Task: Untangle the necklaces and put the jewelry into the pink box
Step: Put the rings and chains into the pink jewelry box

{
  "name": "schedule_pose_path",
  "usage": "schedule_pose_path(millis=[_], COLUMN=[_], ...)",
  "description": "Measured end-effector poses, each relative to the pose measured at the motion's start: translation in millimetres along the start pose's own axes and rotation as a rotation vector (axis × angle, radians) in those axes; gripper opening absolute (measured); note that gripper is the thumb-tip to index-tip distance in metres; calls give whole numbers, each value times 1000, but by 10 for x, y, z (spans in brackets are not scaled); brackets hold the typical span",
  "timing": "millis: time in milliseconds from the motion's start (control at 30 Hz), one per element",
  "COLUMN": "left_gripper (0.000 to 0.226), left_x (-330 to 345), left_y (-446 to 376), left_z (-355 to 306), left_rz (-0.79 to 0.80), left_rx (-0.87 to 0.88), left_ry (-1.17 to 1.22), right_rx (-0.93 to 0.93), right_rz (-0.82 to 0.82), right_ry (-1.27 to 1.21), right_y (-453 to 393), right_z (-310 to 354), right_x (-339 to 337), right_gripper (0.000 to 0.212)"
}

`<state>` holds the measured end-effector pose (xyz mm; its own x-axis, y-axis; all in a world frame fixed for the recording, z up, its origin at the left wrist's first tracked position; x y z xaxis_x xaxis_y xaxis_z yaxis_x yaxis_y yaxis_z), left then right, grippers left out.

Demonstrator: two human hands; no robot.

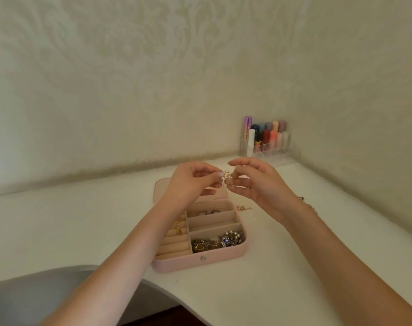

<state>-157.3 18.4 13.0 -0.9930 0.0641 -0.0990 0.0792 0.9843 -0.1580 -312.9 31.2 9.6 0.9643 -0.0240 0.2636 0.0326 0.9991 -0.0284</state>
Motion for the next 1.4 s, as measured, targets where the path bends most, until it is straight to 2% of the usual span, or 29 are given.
schedule_pose_path(millis=[67,133,333,533,700,867,1067,1167,1300,1400], left_gripper=[3,3,7,8,10,10,13,9,6,6], left_x=[-39,-98,-295,-498,-575,-527,-455,-452,-486,-501], left_y=[8,11,106,235,311,359,391,397,398,411], left_z=[-34,-67,-112,-33,-84,-165,-208,-199,-207,-208], left_rz=[8,6,42,-33,-32,18,5,-9,-28,-29], left_rx=[40,76,105,78,158,240,249,241,230,232], left_ry=[-62,-123,-209,-243,-339,-463,-479,-494,-457,-462], right_rx=[50,42,-145,-307,-382,-330,-300,-228,-32,43], right_rz=[57,97,71,65,46,110,56,67,131,181], right_ry=[-36,76,376,568,735,624,558,489,151,108], right_y=[20,42,94,157,221,309,311,300,319,342], right_z=[-24,-66,-122,-122,-165,-163,-184,-165,-145,-156], right_x=[34,75,151,213,270,382,382,336,331,356], right_gripper=[17,25,12,11,9,13,11,12,9,12])
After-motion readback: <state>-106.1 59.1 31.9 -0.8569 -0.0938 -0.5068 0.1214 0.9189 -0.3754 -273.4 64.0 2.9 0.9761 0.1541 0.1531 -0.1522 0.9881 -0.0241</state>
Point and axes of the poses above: each hand's wrist, its own y-axis away from the middle knuckle, its own x-axis out of the palm, z = x × y, the point moved 2 cm from there along -y, towards the middle knuckle, and after that the axes turned 6 degrees about -z, right-handed, at the moved point
